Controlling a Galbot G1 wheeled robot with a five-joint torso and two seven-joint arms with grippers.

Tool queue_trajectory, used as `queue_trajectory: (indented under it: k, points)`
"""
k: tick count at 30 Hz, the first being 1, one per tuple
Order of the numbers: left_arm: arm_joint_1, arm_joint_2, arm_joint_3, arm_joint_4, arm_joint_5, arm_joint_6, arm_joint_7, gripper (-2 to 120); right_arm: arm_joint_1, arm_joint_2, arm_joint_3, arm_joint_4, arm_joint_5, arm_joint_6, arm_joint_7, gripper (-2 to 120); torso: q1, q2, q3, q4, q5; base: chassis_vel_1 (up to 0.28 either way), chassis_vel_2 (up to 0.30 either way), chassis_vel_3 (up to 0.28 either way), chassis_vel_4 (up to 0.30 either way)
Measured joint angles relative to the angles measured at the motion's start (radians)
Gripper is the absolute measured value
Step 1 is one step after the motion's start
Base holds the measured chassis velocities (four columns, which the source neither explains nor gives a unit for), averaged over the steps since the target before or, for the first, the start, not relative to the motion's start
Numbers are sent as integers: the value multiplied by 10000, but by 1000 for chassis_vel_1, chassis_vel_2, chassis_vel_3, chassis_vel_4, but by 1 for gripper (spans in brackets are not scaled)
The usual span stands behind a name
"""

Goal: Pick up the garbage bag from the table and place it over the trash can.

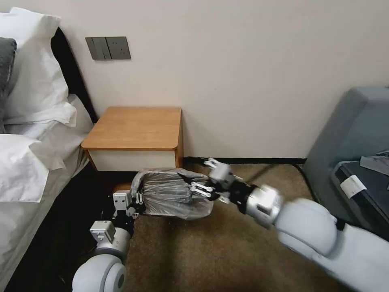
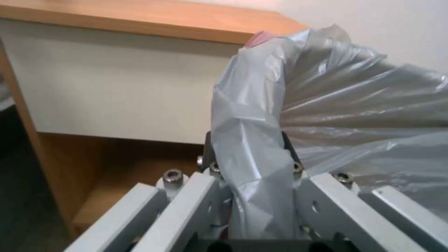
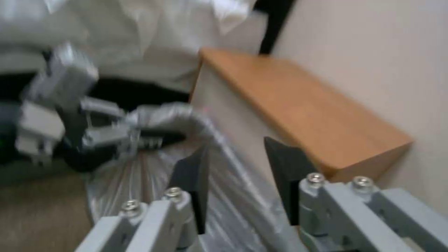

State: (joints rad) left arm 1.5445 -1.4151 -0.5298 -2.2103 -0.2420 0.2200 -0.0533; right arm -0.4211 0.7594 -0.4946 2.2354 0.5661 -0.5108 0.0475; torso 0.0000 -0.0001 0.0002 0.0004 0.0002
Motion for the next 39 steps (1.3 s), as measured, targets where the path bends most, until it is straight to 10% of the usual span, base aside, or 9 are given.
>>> queue_trajectory:
  k: [9, 27, 39]
  points:
    - [-85, -90, -43, 107, 111, -48, -53, 3, 2500, 995, -2544, -1646, 169, -837, -337, 0, 0, 0, -1, -5, -2, 0, 0, 0, 0]
    - [246, -294, 129, -55, 1577, -575, -23, 3, 4006, 3508, -5573, -6183, -590, -845, -1405, 0, 0, 0, -1, -3, -3, 0, 0, 0, 0]
    - [409, -473, 76, -129, 1824, -694, -87, 3, 4077, 4358, -5941, -7017, -970, -766, -1533, 0, 0, 2, -2, -3, -4, 0, 0, 0, 0]
